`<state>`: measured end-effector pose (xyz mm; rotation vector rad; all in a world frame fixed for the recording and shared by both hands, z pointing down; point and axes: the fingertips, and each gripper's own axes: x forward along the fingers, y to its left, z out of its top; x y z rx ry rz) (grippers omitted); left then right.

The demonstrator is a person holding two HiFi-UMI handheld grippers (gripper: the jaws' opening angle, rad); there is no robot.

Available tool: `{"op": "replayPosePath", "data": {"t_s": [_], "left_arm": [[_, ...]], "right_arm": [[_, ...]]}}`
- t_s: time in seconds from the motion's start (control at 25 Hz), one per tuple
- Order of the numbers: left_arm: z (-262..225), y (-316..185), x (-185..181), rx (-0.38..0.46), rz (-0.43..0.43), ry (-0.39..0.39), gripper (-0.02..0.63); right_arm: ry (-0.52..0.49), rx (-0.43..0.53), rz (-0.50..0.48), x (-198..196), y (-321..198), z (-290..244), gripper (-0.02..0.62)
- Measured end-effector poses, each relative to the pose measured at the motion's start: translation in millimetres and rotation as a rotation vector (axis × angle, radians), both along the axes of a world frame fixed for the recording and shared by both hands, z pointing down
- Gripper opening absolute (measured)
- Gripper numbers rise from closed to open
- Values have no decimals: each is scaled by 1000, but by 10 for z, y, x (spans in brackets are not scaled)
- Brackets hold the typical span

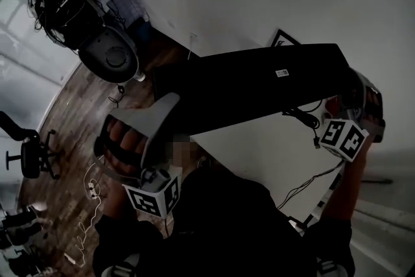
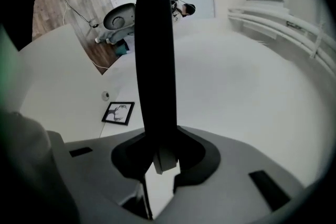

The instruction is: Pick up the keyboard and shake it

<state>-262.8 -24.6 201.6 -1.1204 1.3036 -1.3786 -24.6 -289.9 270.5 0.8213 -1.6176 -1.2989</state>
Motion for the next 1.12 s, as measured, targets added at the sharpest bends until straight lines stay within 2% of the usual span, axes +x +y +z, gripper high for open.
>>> {"op": "replayPosePath", "data": {"t_s": [0.16, 0.32, 0.56, 0.72, 0.96, 1.12], "left_arm": [[-85, 235, -202, 14, -107, 29, 81], [-58, 326, -445, 9, -204, 69, 83], [153, 244, -768, -14, -259, 144, 83], [228, -101, -879, -21, -233, 175, 81], [305, -780, -577, -42, -123, 209, 80], [436, -1276, -274, -82, 15, 212, 76]], "right_arm": [[-34, 9, -87, -432, 32, -91, 95], [-28, 18, -130, -704, 100, -164, 95], [21, 20, -102, -562, 483, -203, 95], [48, 55, -66, -276, 642, -353, 95], [96, 83, 35, 489, 1061, -580, 95], [134, 88, 157, 871, 1441, -600, 95]]}}
